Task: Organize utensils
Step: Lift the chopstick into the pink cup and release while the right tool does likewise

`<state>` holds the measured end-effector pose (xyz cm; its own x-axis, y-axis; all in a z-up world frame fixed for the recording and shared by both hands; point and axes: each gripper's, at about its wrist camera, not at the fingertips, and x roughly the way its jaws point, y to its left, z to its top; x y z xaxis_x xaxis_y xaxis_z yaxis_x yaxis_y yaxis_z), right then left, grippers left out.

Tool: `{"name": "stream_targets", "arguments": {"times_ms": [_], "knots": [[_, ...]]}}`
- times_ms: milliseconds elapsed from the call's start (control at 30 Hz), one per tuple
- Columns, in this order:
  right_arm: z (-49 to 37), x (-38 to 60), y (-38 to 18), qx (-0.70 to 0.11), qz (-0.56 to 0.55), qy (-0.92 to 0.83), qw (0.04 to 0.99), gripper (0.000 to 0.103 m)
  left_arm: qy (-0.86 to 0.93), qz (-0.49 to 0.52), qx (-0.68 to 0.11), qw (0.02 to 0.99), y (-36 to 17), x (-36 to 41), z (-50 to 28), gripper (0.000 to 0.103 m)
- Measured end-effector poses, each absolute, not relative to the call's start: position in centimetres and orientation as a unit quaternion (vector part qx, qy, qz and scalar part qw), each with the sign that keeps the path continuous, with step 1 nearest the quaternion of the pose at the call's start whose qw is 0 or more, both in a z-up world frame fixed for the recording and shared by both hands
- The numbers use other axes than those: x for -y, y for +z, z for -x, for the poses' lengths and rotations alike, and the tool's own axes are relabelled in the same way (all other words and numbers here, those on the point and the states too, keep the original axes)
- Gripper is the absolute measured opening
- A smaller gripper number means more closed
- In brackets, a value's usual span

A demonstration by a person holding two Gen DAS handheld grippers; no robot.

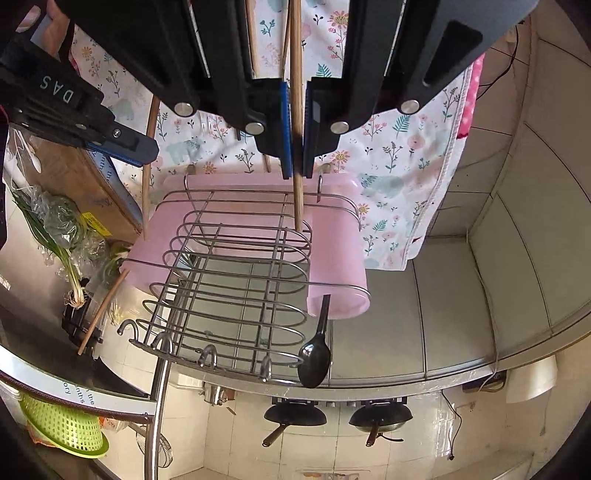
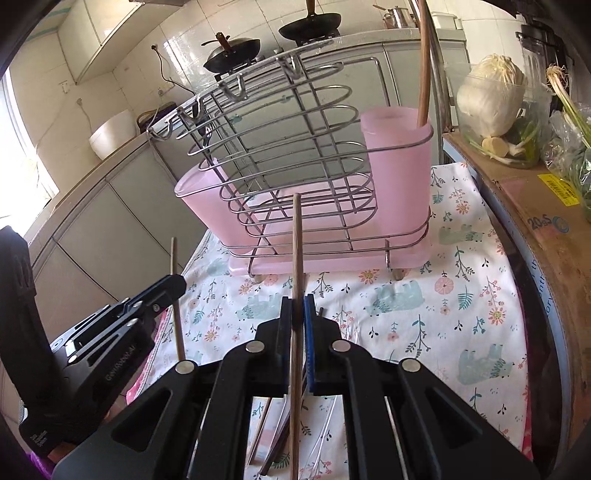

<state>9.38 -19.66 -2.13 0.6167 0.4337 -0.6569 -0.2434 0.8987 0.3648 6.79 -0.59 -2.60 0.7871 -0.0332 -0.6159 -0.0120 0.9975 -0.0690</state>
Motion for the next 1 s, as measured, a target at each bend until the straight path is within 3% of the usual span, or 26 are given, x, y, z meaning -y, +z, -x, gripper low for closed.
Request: {"name": "stream_targets", "arguments": {"times_ms": [600,1000], "knots": [[-8.1,19.8,-1.4,-0.386,-0.108,0.187,0.897,0.007,0.000,0.033,-0.315,0.949,-2.4,-0.1,-4.5,0.005],[-6.5,20.4,-0.6,-0.375,-0.102,0.185,0.903,0.007,-0.018,0.095,-0.333,0.938,-3.5,-4.2,-2.3,0.005]]}}
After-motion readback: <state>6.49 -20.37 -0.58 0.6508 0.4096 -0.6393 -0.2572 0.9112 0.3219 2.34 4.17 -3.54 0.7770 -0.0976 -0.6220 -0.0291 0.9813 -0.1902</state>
